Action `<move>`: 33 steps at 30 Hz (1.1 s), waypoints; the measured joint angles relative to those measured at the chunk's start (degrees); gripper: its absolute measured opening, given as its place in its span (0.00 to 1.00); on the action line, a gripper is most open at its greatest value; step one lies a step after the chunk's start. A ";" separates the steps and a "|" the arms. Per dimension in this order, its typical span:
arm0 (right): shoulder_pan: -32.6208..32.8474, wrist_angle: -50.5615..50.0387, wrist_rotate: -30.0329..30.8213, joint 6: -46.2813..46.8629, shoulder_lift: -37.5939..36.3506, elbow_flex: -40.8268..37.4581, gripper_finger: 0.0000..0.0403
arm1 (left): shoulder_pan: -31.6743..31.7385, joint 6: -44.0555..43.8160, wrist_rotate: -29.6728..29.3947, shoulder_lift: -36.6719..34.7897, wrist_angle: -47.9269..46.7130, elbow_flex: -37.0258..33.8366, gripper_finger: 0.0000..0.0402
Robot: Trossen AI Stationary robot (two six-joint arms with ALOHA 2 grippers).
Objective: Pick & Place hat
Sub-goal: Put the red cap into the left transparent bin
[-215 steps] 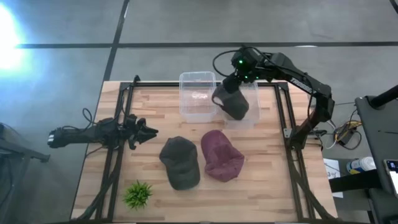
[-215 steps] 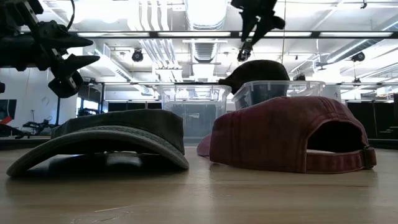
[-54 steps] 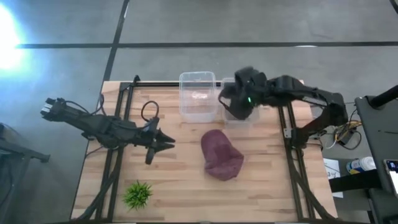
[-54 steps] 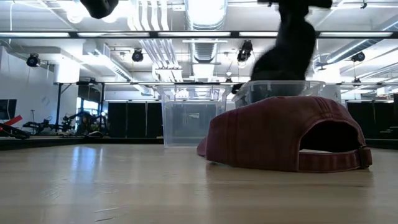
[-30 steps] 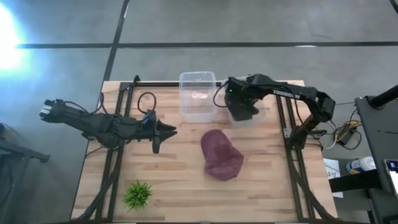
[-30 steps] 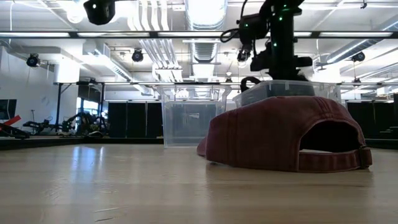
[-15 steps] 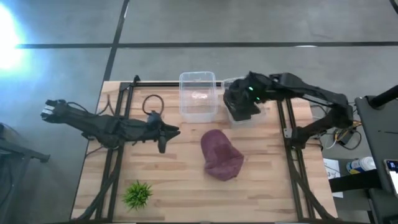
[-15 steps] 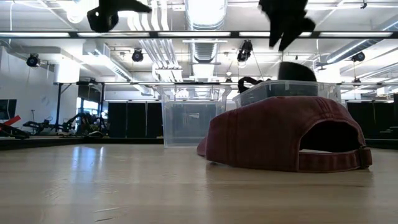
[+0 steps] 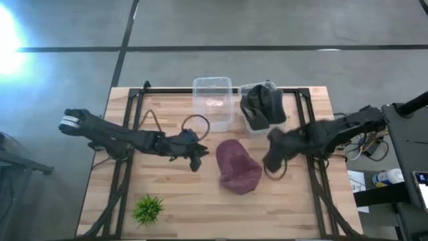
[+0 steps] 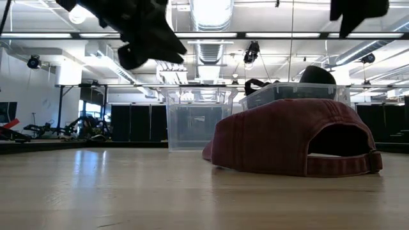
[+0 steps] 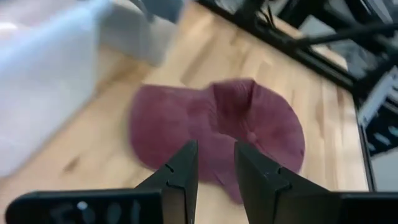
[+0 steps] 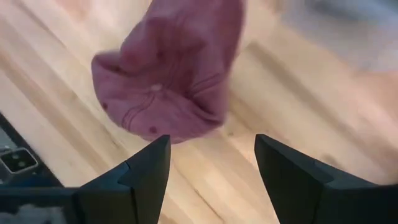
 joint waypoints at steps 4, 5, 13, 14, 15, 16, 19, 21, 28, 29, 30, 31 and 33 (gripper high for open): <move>3.33 11.17 -1.41 0.55 3.95 -6.72 0.57 | -0.01 1.34 3.75 5.25 2.20 0.00 0.24; 3.57 13.90 -2.68 0.54 5.28 -8.21 0.57 | -0.01 1.23 4.12 6.43 2.09 0.00 0.24; 5.49 33.30 -5.65 5.67 15.51 -14.09 0.57 | 1.96 -1.82 2.08 13.55 1.39 -0.02 0.24; 5.63 35.86 -5.41 6.49 16.64 -14.75 0.56 | 2.50 -1.86 2.05 13.86 1.48 -0.02 0.24; 5.62 38.27 -5.09 7.35 17.95 -15.50 0.56 | 3.02 -2.00 2.01 14.08 1.44 -0.02 0.24; 5.58 40.10 -4.96 8.21 19.25 -16.22 0.55 | 3.49 -2.23 1.97 14.14 1.37 -0.02 0.24; 5.57 41.06 -5.30 10.06 23.24 -17.52 0.54 | 4.64 -1.94 2.10 13.93 1.28 -0.01 0.24; 6.00 38.83 -6.95 10.30 24.94 -18.13 0.53 | 5.23 -1.36 2.13 13.67 1.52 0.00 0.24; 9.07 19.28 -2.28 12.53 23.23 -18.43 0.50 | 5.84 -1.38 3.79 13.82 2.80 0.02 0.24; 9.37 19.44 -0.74 12.02 21.86 -18.43 0.50 | 5.87 -1.39 4.30 13.84 3.35 0.02 0.24; 9.56 19.49 0.51 11.59 20.30 -18.23 0.50 | 5.87 -1.41 4.44 13.89 4.33 0.00 0.24; 9.60 19.38 1.47 11.51 18.87 -17.91 0.49 | 5.87 -1.45 4.50 13.98 5.40 0.02 0.24; 9.83 18.30 4.16 12.96 16.01 -17.25 0.48 | 5.97 -1.61 4.62 13.99 7.08 0.02 0.24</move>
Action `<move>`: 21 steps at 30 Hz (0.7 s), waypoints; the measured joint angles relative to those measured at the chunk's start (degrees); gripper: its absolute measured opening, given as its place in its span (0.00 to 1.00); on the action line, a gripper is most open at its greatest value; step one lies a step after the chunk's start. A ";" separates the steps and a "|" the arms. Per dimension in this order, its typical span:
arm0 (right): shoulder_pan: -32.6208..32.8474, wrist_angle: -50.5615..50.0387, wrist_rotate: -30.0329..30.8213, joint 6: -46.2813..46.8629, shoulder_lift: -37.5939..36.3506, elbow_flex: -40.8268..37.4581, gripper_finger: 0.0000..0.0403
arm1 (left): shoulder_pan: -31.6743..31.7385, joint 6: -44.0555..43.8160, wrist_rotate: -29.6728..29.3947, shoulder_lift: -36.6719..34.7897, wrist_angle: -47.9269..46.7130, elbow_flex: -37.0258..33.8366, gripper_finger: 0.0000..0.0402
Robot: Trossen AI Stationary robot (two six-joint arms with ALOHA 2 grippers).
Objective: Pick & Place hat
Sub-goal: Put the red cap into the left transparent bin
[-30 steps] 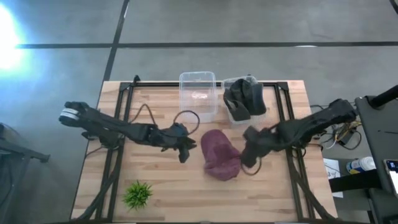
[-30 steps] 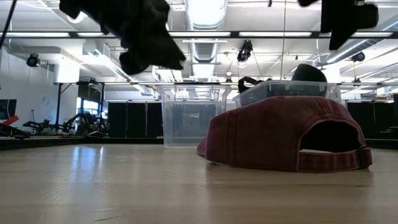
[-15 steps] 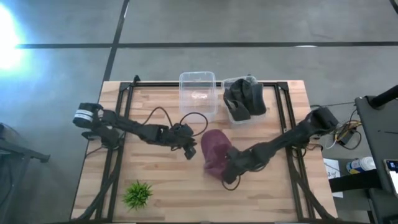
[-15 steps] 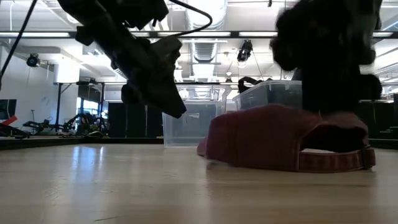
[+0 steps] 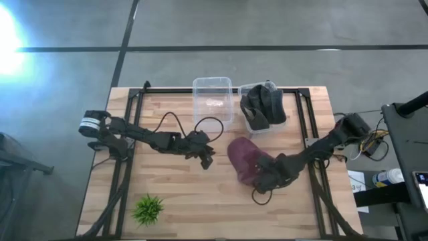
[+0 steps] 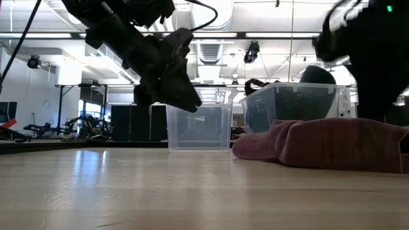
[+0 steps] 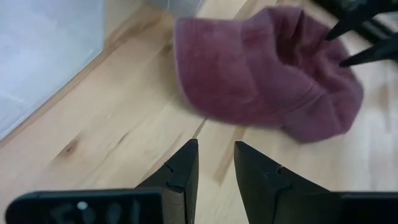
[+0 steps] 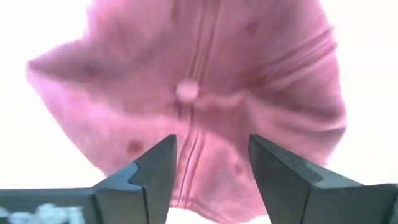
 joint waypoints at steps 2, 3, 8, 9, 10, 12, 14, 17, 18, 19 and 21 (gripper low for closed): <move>0.01 -2.34 3.90 4.07 -3.02 0.55 0.48 | 0.23 -0.29 0.06 0.02 1.92 0.00 0.24; -0.01 -3.97 5.94 7.69 -4.45 0.76 0.47 | 0.43 -0.34 0.04 0.01 2.22 0.01 0.24; -1.89 -4.00 16.20 23.69 -8.38 -1.02 0.46 | 1.47 -0.41 0.03 0.06 2.13 0.02 0.24; -2.96 -1.37 16.84 23.78 -8.34 -1.80 0.45 | 1.59 -0.47 0.00 0.04 2.13 0.02 0.24; -4.14 2.39 16.85 23.00 -7.82 -2.70 0.45 | 1.62 -0.45 0.01 0.04 2.09 0.02 0.24; -6.20 10.97 15.79 19.92 -5.68 -4.33 0.45 | 1.60 -0.39 0.03 0.04 1.79 0.02 0.24; -7.26 16.31 15.73 17.93 -2.62 -5.09 0.45 | 1.60 -0.39 0.37 0.04 1.56 0.02 0.24; -7.81 17.67 17.27 20.36 1.99 -4.83 0.45 | 1.39 -1.03 2.39 0.04 -1.18 0.02 0.24; -7.93 17.69 16.96 21.15 3.66 -4.74 0.45 | 1.22 -1.31 3.09 0.04 -2.58 0.02 0.24; -8.02 18.17 15.67 21.39 5.28 -4.70 0.45 | 1.04 -1.59 3.35 0.04 -4.17 0.02 0.24; -8.03 21.57 11.57 19.60 8.37 -4.75 0.45 | 0.79 -1.72 3.51 0.04 -7.04 0.01 0.24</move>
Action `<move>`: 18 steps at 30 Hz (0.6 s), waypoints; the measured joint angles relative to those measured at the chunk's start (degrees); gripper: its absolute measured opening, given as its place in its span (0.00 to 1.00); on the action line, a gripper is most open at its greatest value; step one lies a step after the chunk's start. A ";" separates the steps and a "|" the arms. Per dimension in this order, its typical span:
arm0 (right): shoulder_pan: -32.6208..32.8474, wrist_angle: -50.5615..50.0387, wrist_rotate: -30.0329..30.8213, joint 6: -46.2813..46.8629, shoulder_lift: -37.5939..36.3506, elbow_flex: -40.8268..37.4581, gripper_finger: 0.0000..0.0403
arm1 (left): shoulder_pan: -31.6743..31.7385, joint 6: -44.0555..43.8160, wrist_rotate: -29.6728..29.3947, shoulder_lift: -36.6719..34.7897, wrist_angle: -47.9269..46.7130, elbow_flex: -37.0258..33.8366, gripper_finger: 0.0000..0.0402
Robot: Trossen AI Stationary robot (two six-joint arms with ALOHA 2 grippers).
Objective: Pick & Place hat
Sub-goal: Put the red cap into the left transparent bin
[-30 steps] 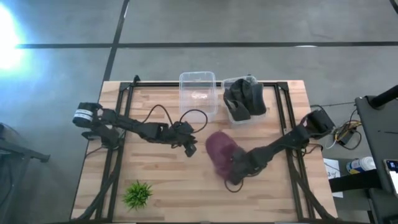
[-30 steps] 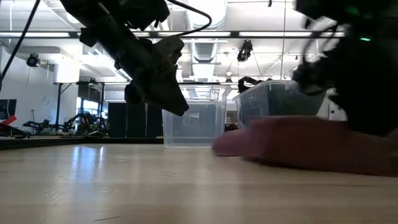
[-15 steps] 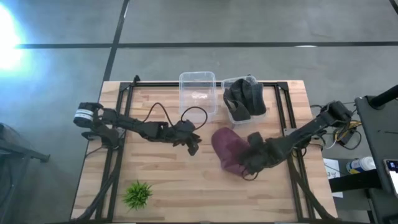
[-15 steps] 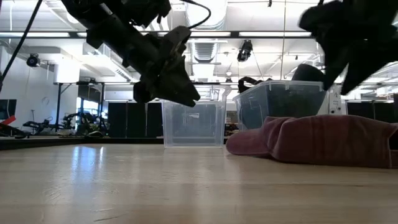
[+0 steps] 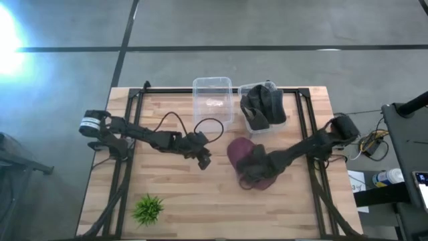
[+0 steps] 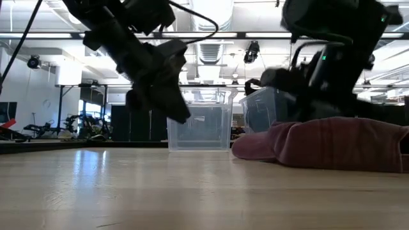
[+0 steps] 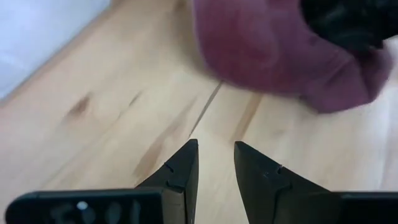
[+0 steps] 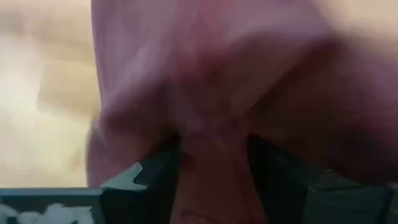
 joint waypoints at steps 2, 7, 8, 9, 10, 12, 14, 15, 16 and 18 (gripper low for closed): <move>0.46 6.44 -3.32 -5.19 2.64 0.12 0.45 | -0.13 -0.03 0.00 0.00 -1.93 -0.01 0.24; 2.07 25.55 -11.12 -18.26 6.36 0.32 0.45 | -0.15 -0.24 0.15 -0.11 -1.81 -0.32 0.24; 2.26 26.63 -12.08 -20.08 6.45 0.31 0.45 | -0.13 -0.55 0.50 -0.11 -1.56 -0.32 0.24; 2.50 26.83 -12.67 -21.29 6.42 0.35 0.45 | -0.03 -0.87 1.57 -0.11 -1.35 -0.32 0.24; 2.67 26.20 -12.95 -21.73 6.19 0.37 0.44 | 0.22 -1.04 3.36 -0.11 -0.81 -0.36 0.24; 2.82 23.94 -13.05 -21.97 5.70 0.35 0.44 | 0.96 -2.15 9.51 -0.11 0.96 -0.77 0.24; 2.91 22.19 -12.93 -22.01 5.36 0.35 0.43 | 1.73 -4.57 15.18 -0.11 3.39 -1.87 0.24; 2.91 22.04 -12.88 -22.09 5.30 0.35 0.42 | 2.06 -5.87 17.01 -0.07 5.23 -2.68 0.24; 2.91 22.02 -12.86 -22.11 5.31 0.35 0.42 | 2.45 -7.15 18.65 -0.07 7.26 -3.66 0.24; 2.91 22.16 -12.73 -22.19 5.43 0.35 0.41 | 3.22 -10.01 20.87 -0.07 12.08 -5.90 0.24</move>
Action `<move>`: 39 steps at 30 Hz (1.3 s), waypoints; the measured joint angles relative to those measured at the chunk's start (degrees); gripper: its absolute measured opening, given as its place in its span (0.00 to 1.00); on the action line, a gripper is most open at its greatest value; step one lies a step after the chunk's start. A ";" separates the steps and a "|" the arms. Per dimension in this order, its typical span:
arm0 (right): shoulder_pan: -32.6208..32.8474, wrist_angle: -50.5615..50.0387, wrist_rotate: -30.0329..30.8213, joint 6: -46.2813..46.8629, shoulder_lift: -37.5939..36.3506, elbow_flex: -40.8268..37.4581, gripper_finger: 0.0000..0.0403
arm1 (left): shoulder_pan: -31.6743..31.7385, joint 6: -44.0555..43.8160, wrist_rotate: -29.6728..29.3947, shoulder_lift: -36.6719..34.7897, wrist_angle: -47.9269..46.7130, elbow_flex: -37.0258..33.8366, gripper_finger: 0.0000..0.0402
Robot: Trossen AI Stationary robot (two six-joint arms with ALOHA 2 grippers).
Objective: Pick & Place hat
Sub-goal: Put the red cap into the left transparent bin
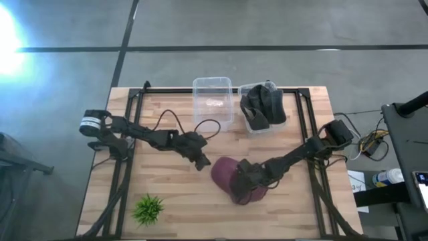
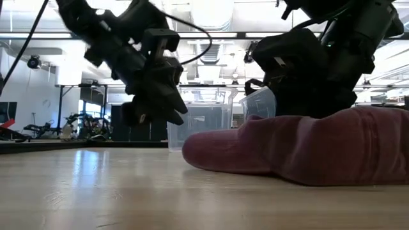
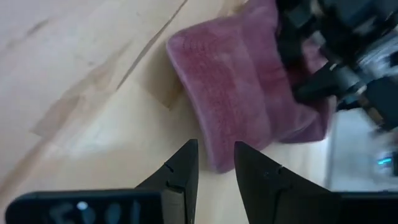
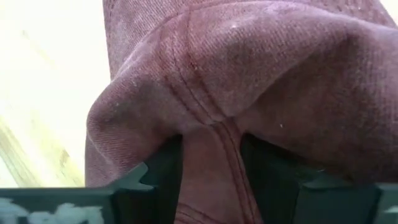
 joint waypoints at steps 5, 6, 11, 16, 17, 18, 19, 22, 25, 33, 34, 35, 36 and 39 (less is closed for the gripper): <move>-0.04 1.64 0.57 -2.27 0.14 -0.12 0.40 | 1.24 -8.24 2.45 0.02 13.88 -6.39 0.24; -0.04 1.83 0.57 -3.11 0.14 -0.13 0.40 | 1.42 -9.49 2.45 0.02 15.40 -7.27 0.24; -0.41 2.45 0.57 -5.40 0.18 -0.17 0.40 | 1.61 -12.10 2.43 0.02 16.40 -9.27 0.24; -2.47 6.71 0.38 -8.14 0.36 -0.26 0.40 | 1.61 -13.11 1.68 0.04 15.38 -10.22 0.24; -3.18 7.55 0.40 -8.57 0.37 -0.26 0.40 | 1.61 -13.13 1.56 0.04 15.29 -10.31 0.24; -3.94 8.37 0.40 -8.87 0.44 -0.26 0.40 | 1.61 -13.11 1.56 0.04 14.89 -10.34 0.24; -4.74 9.24 0.40 -9.24 0.58 -0.26 0.40 | 1.61 -13.06 1.56 0.04 14.46 -10.38 0.24; -7.22 13.44 0.30 -10.59 1.38 -0.26 0.40 | 1.61 -12.64 1.49 0.07 14.05 -10.75 0.24; -9.44 17.70 -0.51 -12.13 1.42 0.10 0.39 | 1.61 -12.16 1.33 0.07 13.86 -10.85 0.24; -12.67 14.33 -3.76 -18.65 1.47 5.47 0.39 | 1.66 -11.40 0.56 0.07 14.54 -11.06 0.24; -12.77 12.83 -3.76 -18.65 1.47 6.14 0.39 | 1.64 -11.23 0.46 0.07 15.23 -11.11 0.24; -12.79 11.13 -3.76 -18.66 1.45 6.70 0.38 | 1.64 -10.95 0.34 0.14 16.23 -11.16 0.24; -12.79 9.30 -3.73 -18.64 1.33 7.26 0.38 | 1.66 -10.88 0.26 0.15 17.31 -11.16 0.24; -12.79 3.63 -4.61 -17.69 1.10 8.02 0.39 | 1.75 -10.90 0.56 0.15 22.10 -11.16 0.24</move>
